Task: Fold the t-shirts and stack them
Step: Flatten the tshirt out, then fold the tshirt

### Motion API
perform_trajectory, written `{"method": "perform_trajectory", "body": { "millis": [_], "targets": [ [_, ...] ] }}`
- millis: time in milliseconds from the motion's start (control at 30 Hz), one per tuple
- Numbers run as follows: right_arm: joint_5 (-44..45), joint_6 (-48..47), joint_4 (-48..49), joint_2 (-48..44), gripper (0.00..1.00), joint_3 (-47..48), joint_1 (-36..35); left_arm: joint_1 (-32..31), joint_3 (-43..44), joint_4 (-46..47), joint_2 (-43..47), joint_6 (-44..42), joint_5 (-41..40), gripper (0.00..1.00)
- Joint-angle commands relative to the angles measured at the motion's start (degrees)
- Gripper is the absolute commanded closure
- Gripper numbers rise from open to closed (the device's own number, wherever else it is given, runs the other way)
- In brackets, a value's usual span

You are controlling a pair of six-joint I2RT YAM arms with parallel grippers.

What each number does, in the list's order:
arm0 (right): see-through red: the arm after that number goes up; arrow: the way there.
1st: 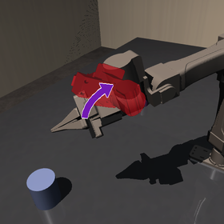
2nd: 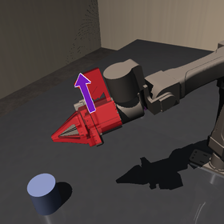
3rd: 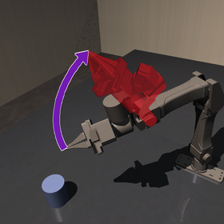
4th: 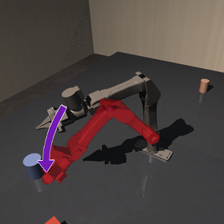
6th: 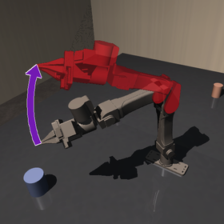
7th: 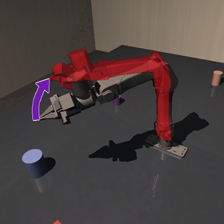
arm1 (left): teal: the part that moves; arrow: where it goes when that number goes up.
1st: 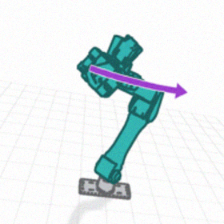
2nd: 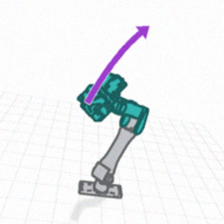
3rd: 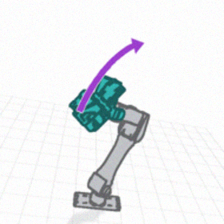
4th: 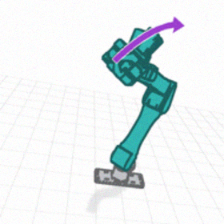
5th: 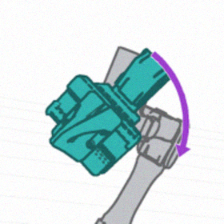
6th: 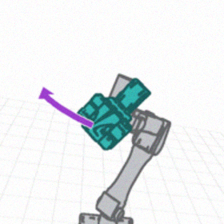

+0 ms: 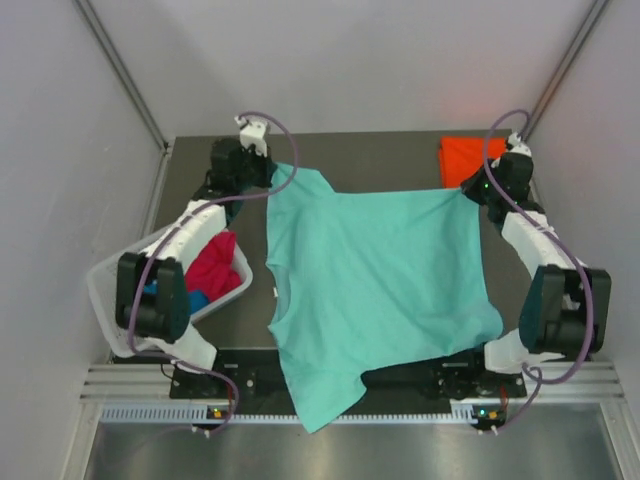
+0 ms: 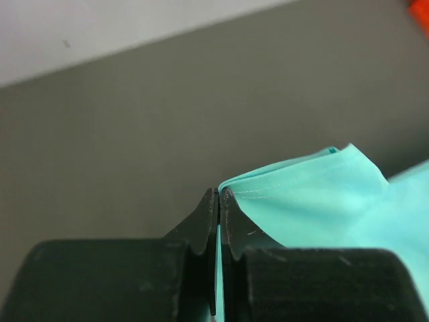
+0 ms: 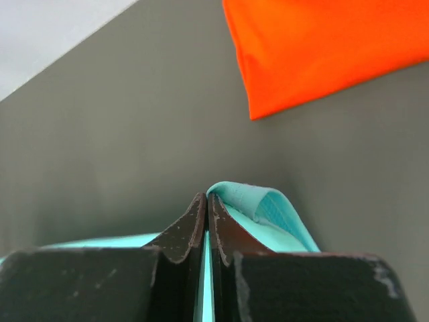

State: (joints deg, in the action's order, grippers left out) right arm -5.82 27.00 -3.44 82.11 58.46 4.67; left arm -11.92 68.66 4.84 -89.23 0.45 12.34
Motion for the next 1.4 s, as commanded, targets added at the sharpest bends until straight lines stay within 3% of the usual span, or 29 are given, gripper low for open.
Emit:
{"method": "perform_trajectory", "body": {
  "millis": [0,167,400,633,833,1033,1233,1367],
  "targets": [
    [-5.68,2.52,20.75,9.88,1.00,5.23,0.34,1.02,6.11,8.52,-9.70,-4.40,1.46,1.00],
    [-9.55,4.63,21.46,29.74,1.00,17.46,0.26,2.34,17.89,8.96,-25.43,-3.61,2.86,1.00],
    [-10.08,5.60,19.88,38.56,0.99,28.28,0.26,2.43,28.10,5.88,-33.29,-3.88,4.36,1.00],
    [-10.96,3.14,13.91,42.00,1.00,34.53,0.34,2.52,28.20,-1.93,-30.04,-6.16,4.18,1.00],
    [-10.96,1.47,11.71,38.92,0.99,31.63,0.34,2.34,20.73,-4.39,-21.44,-5.90,6.20,1.00],
    [-9.47,-0.46,8.54,35.76,0.99,30.23,0.52,1.47,18.97,-10.72,-16.78,-6.43,8.14,1.00],
    [-8.33,-2.39,3.54,34.35,0.97,28.65,0.96,-1.00,15.98,-18.98,-11.76,-5.37,1.39,1.00],
    [-8.86,-3.09,5.72,30.67,0.99,22.94,1.40,-1.61,11.24,-20.92,-7.89,-1.95,3.39,1.00]
  ]
}}
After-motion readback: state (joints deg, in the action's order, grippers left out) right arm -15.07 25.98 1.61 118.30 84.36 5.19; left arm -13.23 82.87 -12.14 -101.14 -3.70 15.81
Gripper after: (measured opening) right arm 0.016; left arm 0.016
